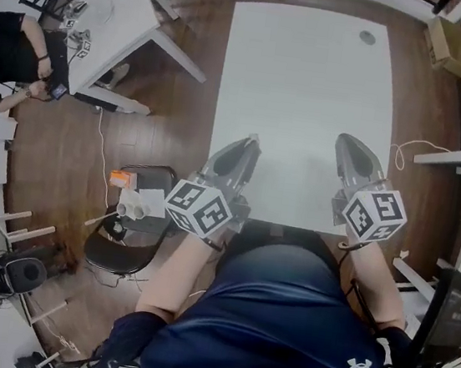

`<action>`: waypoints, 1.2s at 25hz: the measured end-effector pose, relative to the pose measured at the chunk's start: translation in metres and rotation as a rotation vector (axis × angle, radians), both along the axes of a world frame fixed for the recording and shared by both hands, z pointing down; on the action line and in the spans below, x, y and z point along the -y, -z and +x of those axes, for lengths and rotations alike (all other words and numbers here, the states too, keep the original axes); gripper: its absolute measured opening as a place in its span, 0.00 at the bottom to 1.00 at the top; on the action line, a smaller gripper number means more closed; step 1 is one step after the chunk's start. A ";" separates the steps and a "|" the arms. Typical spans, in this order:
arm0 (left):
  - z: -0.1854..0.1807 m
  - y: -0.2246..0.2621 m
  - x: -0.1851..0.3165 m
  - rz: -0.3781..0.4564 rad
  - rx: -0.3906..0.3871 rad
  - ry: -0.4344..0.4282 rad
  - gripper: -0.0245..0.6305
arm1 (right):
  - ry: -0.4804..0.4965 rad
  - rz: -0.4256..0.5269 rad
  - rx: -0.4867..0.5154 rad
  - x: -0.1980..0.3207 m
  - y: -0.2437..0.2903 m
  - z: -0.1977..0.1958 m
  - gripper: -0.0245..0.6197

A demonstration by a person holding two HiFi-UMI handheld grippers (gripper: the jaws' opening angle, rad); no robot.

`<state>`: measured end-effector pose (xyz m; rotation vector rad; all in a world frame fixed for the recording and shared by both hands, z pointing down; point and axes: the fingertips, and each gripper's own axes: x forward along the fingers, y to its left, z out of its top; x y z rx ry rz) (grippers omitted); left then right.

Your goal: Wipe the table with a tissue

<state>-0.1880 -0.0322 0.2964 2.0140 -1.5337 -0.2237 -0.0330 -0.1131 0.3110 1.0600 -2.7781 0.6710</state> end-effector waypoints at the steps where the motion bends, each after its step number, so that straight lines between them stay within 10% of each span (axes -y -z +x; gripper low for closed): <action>1: -0.001 0.008 -0.004 0.022 0.007 -0.004 0.09 | 0.006 0.015 -0.001 -0.001 0.007 -0.004 0.05; 17: -0.057 0.083 -0.071 0.267 0.077 0.052 0.09 | 0.131 0.235 0.024 -0.049 0.085 -0.088 0.05; 30: -0.040 0.102 -0.045 0.283 0.142 -0.071 0.09 | 0.001 0.379 -0.034 -0.034 0.111 -0.060 0.05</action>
